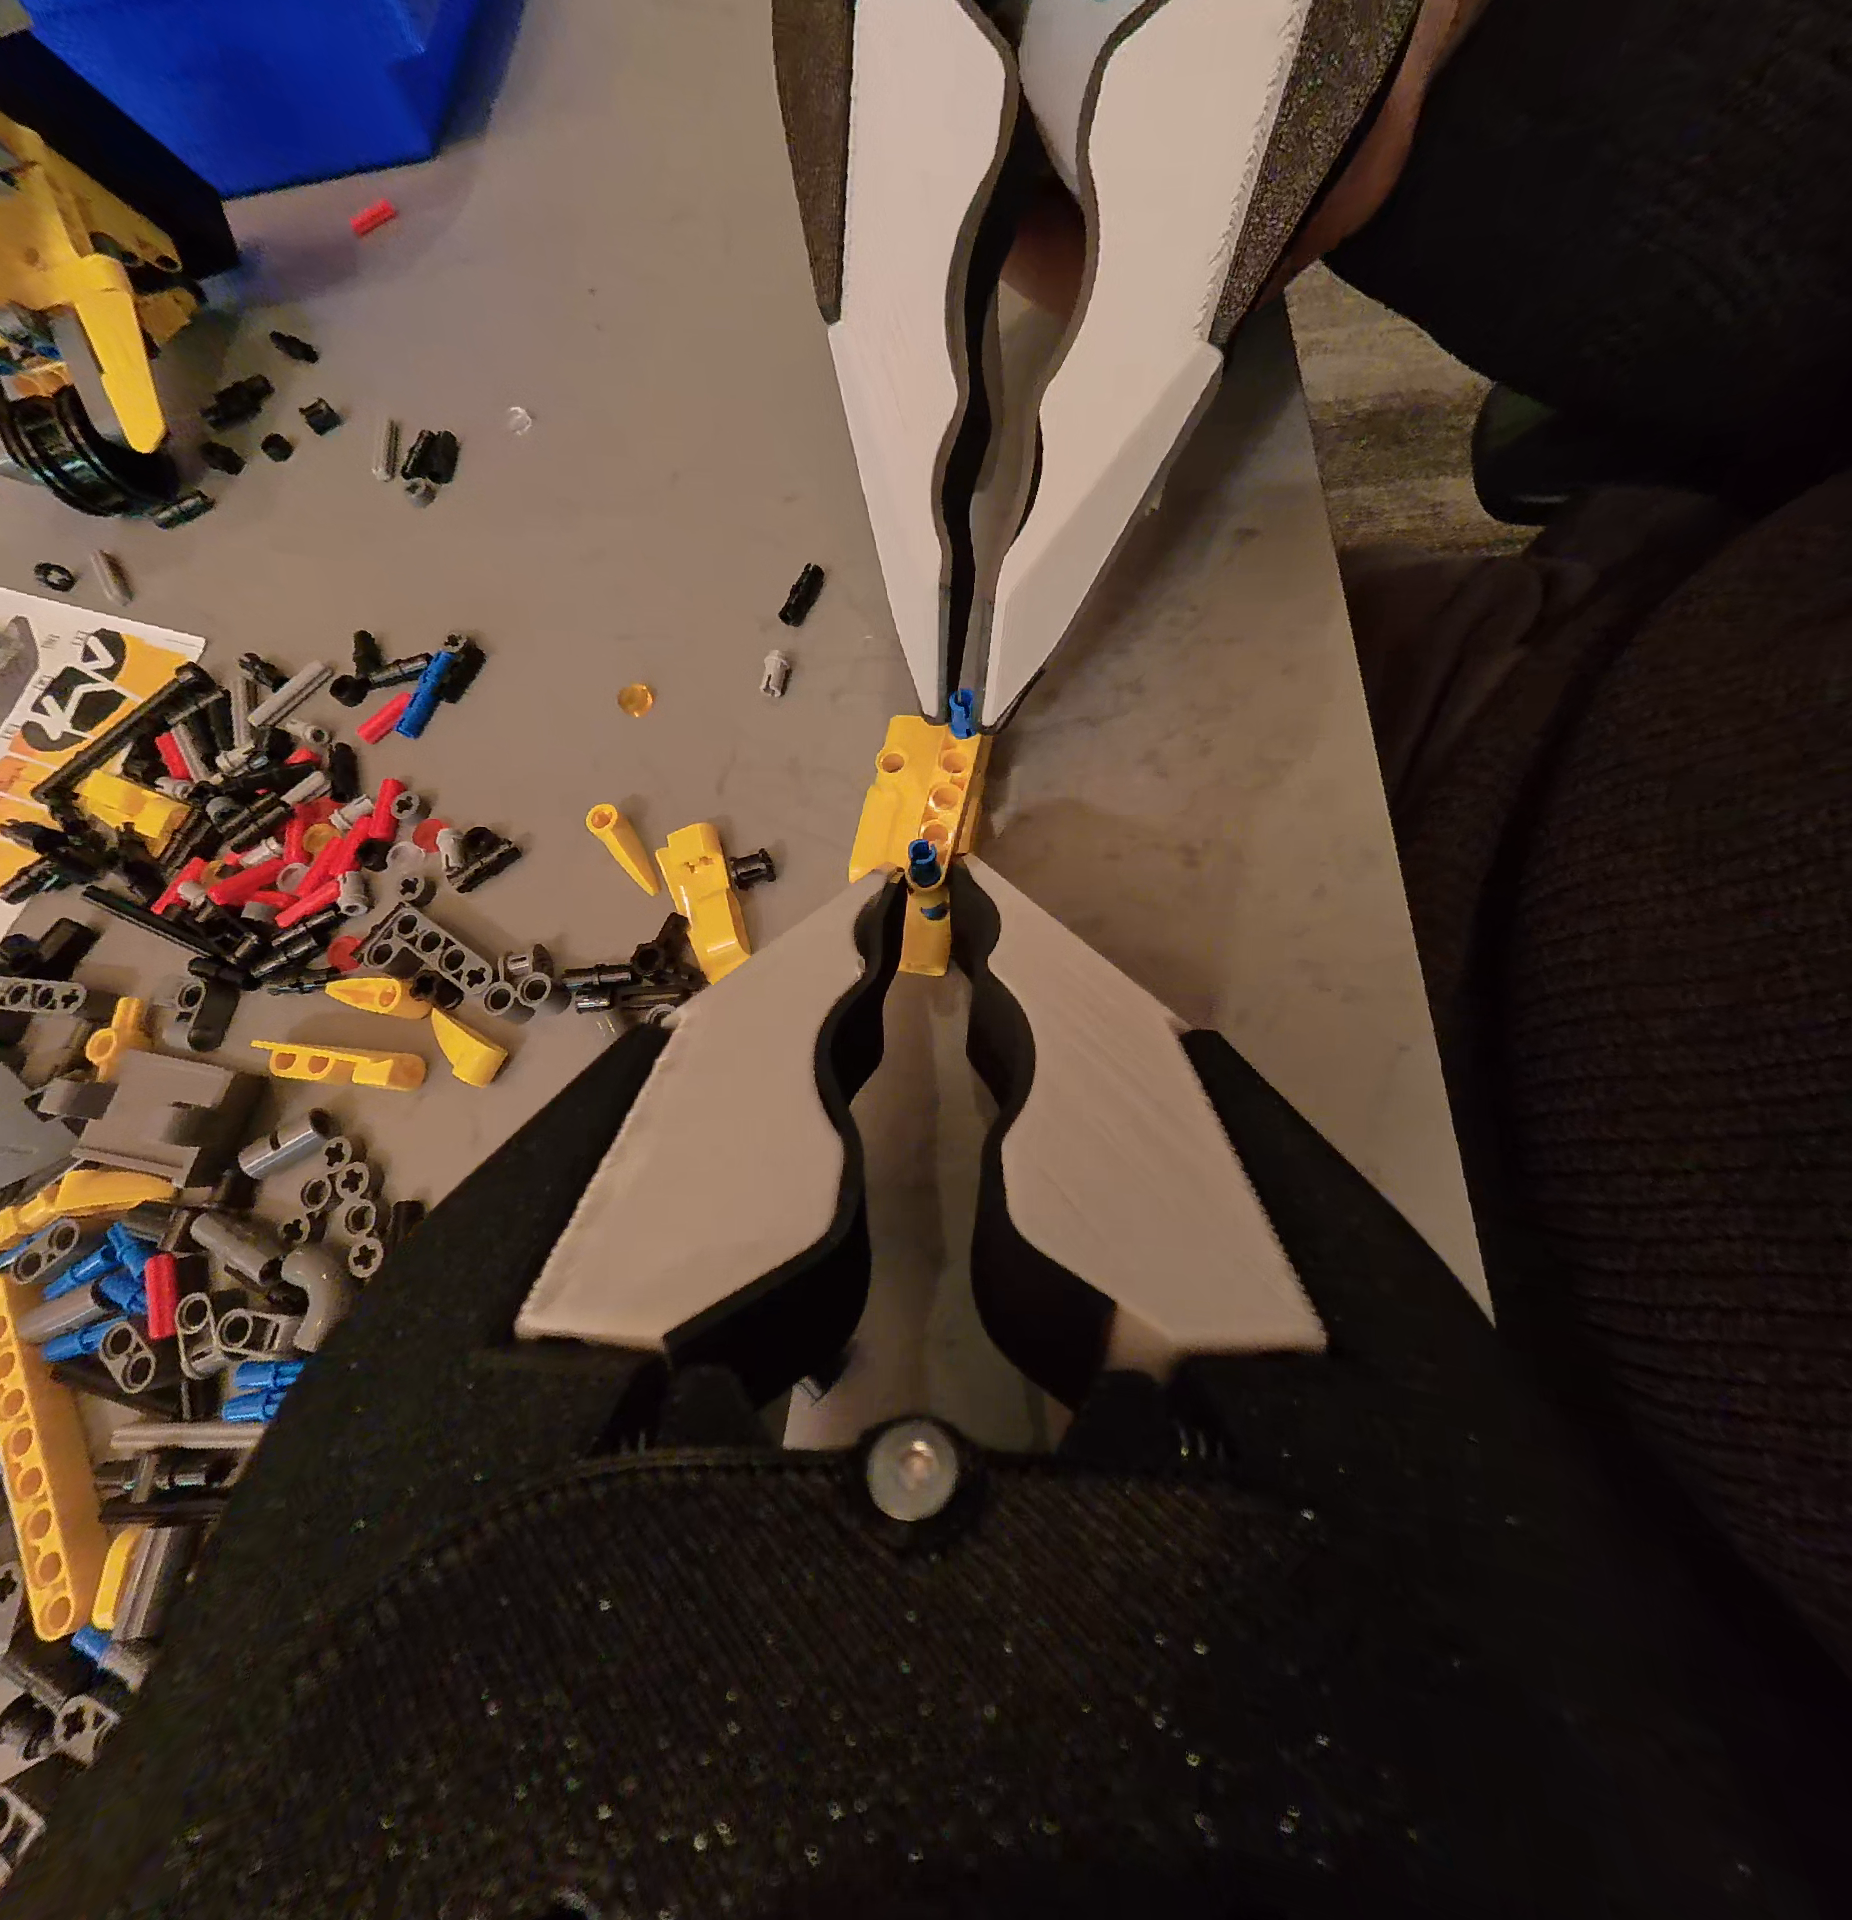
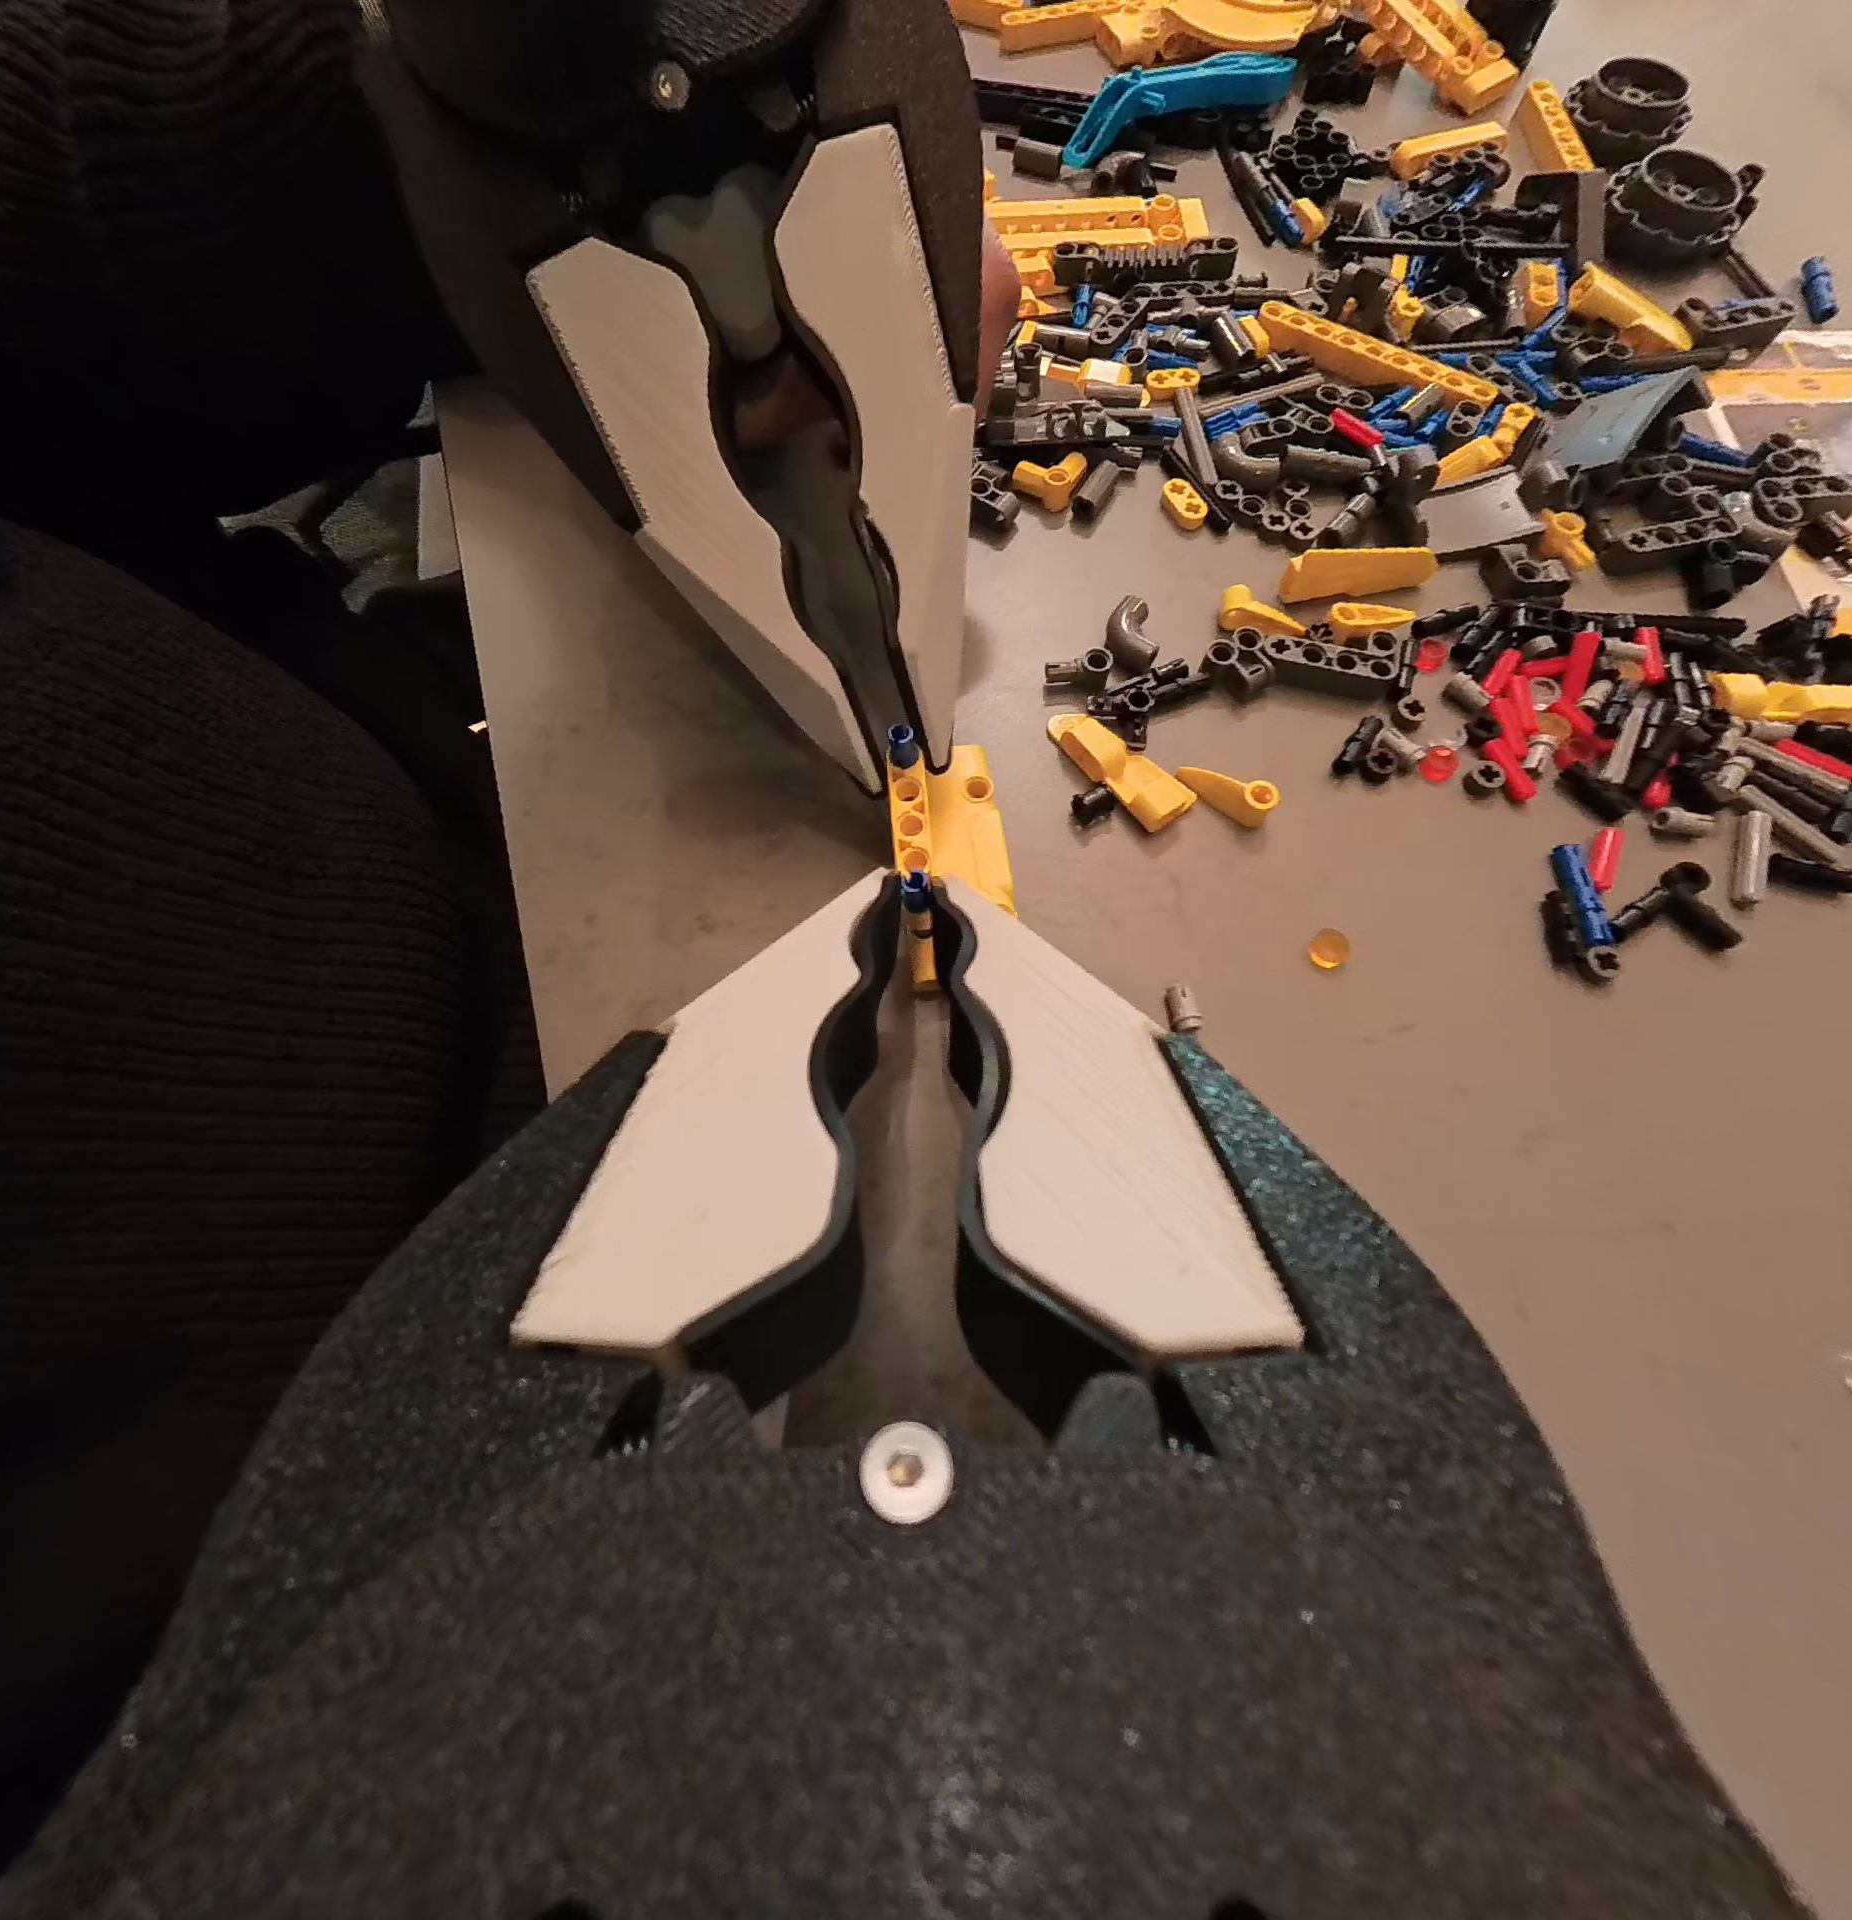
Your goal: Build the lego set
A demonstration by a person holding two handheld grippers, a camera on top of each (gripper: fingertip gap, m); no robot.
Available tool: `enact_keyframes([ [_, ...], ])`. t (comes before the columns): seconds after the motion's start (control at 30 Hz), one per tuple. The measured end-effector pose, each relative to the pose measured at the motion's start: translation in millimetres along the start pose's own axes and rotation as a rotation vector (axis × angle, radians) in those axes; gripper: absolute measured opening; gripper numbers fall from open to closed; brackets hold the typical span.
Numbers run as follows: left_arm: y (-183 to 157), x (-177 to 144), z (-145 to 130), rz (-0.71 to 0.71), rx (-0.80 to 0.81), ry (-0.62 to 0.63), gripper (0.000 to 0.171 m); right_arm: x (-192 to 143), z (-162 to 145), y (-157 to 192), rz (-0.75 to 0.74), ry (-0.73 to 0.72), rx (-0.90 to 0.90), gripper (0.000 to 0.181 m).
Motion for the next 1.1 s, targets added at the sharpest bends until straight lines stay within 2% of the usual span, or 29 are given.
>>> enact_keyframes([
  [0.13,1,0,0,0.009,0.001,0.003,0.006,-1,0,0,0.034,0.002,0.023,0.019],
  [0.37,1,0,0,0.013,0.004,0.005,0.006,3,-1,-2,-0.011,0.018,0.008,0.008],
  [0.63,1,1,-1,0.021,-0.001,0.015,0.006,3,-1,-4,-0.024,0.019,0.013,0.007],
  [1.1,6,2,-2,-0.013,-0.097,0.023,0.007,4,1,-10,0.014,0.021,0.128,0.007],
])
Point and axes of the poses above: each gripper's, where its closed fingertips meet, x out along the fingers, z out of its top, y = z × x across the jaws, the point moved 7 cm from there along -x, back along the fingers, and after that the axes turned 11 degrees about x, right-handed, at the moved point
